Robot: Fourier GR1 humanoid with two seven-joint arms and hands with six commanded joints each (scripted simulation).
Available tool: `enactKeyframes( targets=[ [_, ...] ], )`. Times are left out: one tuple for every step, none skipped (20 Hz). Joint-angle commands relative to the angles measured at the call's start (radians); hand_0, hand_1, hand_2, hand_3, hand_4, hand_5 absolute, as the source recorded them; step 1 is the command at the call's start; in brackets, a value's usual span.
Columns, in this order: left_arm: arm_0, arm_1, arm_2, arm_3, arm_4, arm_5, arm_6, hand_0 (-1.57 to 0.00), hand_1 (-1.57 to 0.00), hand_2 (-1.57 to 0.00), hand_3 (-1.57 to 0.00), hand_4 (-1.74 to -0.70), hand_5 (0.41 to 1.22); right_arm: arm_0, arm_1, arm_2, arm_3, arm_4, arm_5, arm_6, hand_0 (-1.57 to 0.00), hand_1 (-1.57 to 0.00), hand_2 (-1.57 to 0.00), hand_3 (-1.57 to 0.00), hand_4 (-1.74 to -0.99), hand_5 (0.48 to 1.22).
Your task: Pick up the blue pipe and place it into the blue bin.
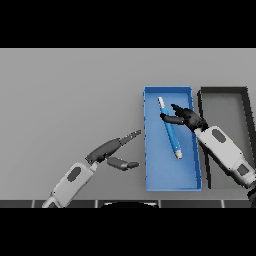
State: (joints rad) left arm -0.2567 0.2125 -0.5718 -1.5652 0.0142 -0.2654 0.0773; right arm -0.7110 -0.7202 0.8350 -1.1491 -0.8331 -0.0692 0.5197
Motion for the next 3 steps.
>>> enactKeyframes(
  targets=[
    [-0.008, -0.005, 0.005, 0.014, 0.001, 0.001, 0.004, 0.00, 0.00, 0.00, 0.00, -0.92, 0.467, 0.000, -0.008, -0.005, -0.016, -0.009, -0.002, 0.009, -0.01, -0.01, -0.01, -0.01, -1.129, 0.674],
    [-0.008, -0.006, 0.004, 0.023, -0.004, 0.004, 0.008, 0.00, 0.00, 0.00, 0.00, -0.92, 0.469, -0.002, 0.001, -0.009, 0.001, -0.012, 0.006, -0.008, -0.01, -0.01, -0.01, -0.01, -1.129, 0.678],
    [-0.009, -0.004, 0.006, 0.022, -0.004, 0.003, -0.003, 0.00, 0.00, 0.00, 0.00, -0.92, 0.468, 0.001, -0.003, -0.010, -0.010, -0.016, -0.001, 0.000, -0.01, -0.01, -0.01, -0.01, -1.129, 0.677]
  ],
)
